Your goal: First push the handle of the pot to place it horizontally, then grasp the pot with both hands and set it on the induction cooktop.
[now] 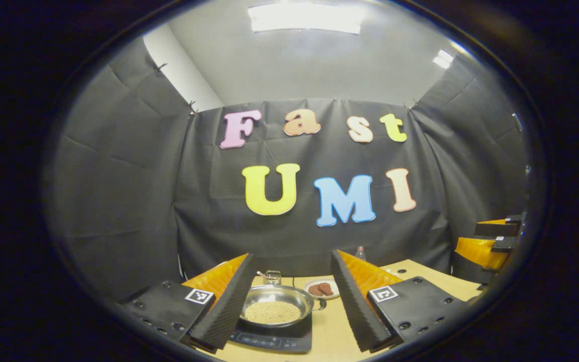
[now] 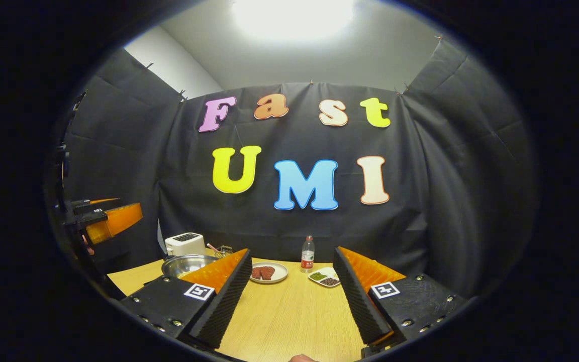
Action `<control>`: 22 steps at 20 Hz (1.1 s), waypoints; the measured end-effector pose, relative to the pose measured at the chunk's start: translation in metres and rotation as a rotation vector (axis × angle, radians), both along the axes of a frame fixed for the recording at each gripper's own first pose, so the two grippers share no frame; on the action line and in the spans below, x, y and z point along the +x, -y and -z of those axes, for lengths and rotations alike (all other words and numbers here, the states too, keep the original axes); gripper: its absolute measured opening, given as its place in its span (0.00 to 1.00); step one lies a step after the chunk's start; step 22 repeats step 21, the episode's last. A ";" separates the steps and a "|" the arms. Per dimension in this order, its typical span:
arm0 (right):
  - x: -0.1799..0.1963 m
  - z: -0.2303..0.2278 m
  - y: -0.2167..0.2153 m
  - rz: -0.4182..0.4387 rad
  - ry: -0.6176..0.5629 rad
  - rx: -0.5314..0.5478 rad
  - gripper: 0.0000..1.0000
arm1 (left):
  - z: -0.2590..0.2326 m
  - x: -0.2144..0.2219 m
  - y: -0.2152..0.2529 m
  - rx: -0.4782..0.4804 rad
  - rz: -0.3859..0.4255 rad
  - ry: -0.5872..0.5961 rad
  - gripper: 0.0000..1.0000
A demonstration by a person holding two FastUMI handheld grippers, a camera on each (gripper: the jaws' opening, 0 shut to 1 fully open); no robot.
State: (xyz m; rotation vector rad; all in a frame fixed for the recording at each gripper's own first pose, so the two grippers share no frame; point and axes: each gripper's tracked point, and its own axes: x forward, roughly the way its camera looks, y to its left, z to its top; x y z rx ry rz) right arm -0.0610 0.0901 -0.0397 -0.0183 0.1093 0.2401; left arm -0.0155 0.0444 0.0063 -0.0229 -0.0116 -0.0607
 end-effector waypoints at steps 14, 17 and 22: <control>0.001 -0.022 0.038 0.131 0.046 0.056 0.97 | -0.005 -0.009 0.014 -0.027 0.041 0.003 0.99; 0.000 -0.028 0.037 0.139 0.061 0.054 0.98 | -0.006 -0.007 0.013 -0.020 0.044 0.007 0.99; 0.002 -0.029 0.034 0.143 0.060 0.044 0.98 | -0.009 -0.006 0.008 -0.022 0.041 0.020 0.99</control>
